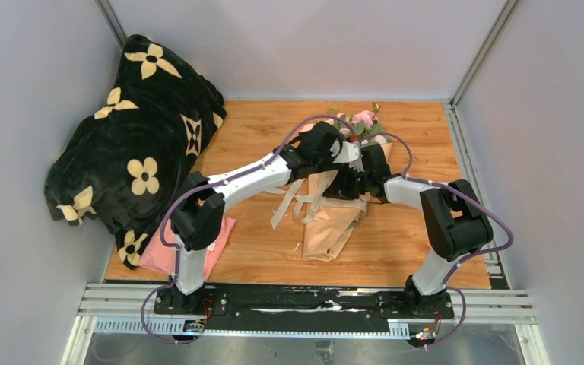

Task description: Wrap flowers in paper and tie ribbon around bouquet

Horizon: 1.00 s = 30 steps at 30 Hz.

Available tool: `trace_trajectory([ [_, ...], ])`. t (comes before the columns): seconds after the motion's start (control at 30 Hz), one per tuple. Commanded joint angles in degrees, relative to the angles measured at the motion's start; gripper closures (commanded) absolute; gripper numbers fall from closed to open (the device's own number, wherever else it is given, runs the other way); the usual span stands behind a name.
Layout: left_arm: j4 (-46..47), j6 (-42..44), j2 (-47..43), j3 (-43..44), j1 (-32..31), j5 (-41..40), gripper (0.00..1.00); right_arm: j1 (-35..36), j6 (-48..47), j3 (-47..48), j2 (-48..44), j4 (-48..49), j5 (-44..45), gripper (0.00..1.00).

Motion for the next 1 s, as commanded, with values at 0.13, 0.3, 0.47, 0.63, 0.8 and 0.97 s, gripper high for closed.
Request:
trace_trajectory([
  [0.13, -11.8, 2.1, -15.9, -17.3, 2.1, 35.0, 0.41, 1.4, 2.6, -0.8, -3.4, 0.3, 2.8, 0.78],
  [0.3, -5.9, 0.0, -13.3, -21.4, 1.9, 36.9, 0.22, 1.4, 3.2, -1.6, -3.4, 0.0, 4.8, 0.78],
  [0.47, -0.9, -2.2, -10.2, -21.8, -0.6, 33.8, 0.16, 1.4, 4.8, -2.7, -3.2, 2.2, 5.0, 0.78],
  [0.63, -0.5, -3.3, -4.7, -18.2, -1.1, 28.1, 0.14, 1.3, 4.9, -2.8, -2.7, 2.7, 4.7, 0.79],
  [0.8, -2.2, -4.3, -0.4, -15.3, -1.1, 25.3, 0.27, 1.1, 5.6, -3.8, -2.8, 4.0, 4.7, 0.79],
  [0.97, -2.8, -4.2, 0.1, -14.9, -1.1, 26.4, 0.47, 0.9, 5.8, -4.6, -3.0, 4.7, 4.6, 0.79],
])
